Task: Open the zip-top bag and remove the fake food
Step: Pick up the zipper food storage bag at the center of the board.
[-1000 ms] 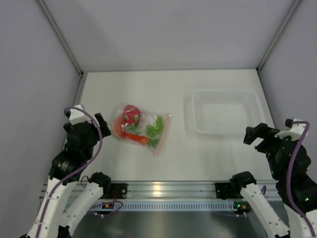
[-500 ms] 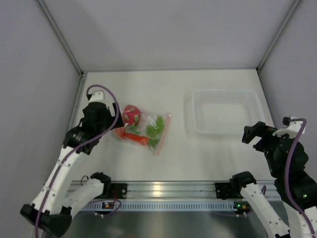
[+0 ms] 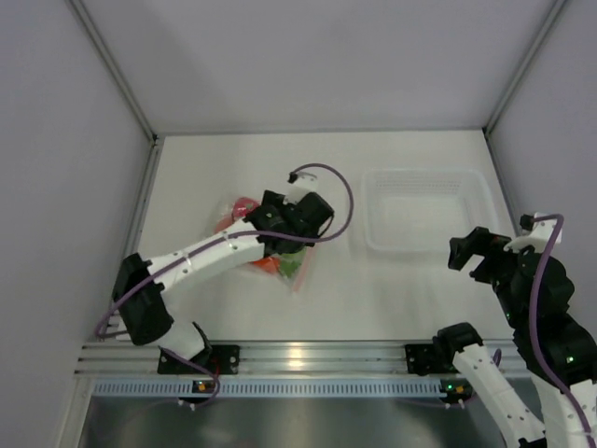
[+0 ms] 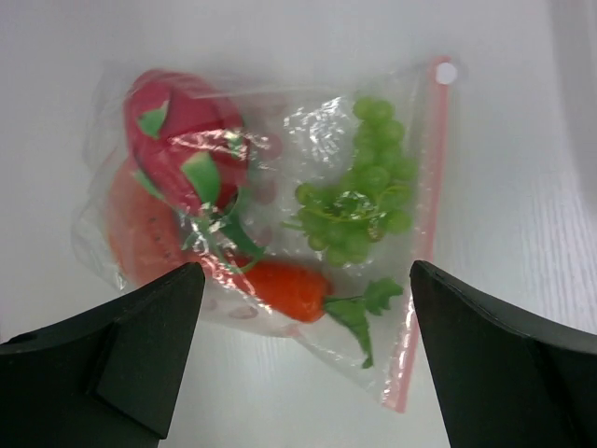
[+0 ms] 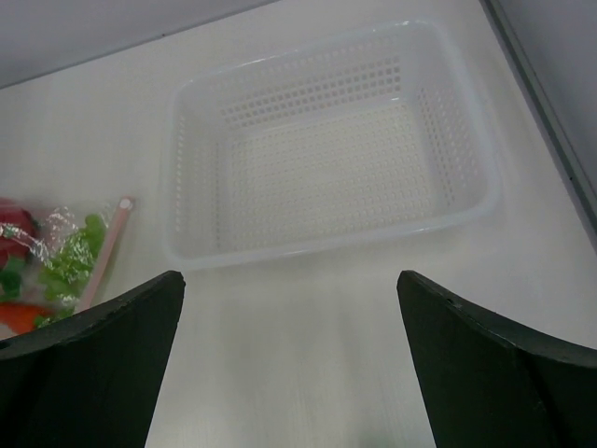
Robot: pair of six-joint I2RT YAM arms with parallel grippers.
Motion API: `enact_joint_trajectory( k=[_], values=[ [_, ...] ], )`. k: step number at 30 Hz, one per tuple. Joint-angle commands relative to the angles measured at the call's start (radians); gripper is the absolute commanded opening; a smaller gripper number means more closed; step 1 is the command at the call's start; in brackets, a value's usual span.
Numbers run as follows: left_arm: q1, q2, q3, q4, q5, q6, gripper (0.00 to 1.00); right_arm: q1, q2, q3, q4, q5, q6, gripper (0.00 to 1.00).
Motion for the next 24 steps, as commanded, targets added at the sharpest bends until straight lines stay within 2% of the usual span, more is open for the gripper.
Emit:
enact_joint_trajectory(
  k=[1, 4, 13, 22, 24],
  values=[
    [-0.114, 0.135, 0.097, -0.053, -0.219, -0.062, 0.99, 0.005, 0.017, 0.002, 0.023, -0.048, -0.022, 0.99],
    [-0.15, 0.262, 0.131, -0.052, -0.247, -0.073, 0.98, 0.005, -0.005, 0.002, 0.023, -0.045, -0.022, 0.99],
    [-0.312, 0.417, 0.161, -0.049, -0.275, -0.111, 0.99, 0.005, -0.011, 0.002, 0.028, -0.057, -0.028, 0.99],
    [-0.329, 0.52, 0.049, -0.043, -0.29, -0.189, 0.93, 0.005, -0.022, 0.014, 0.038, -0.063, -0.031, 0.99],
    [-0.329, 0.526, 0.029, -0.041, -0.314, -0.201, 0.88, 0.005, -0.023, 0.014, 0.047, -0.071, -0.03, 0.99]
  ],
)
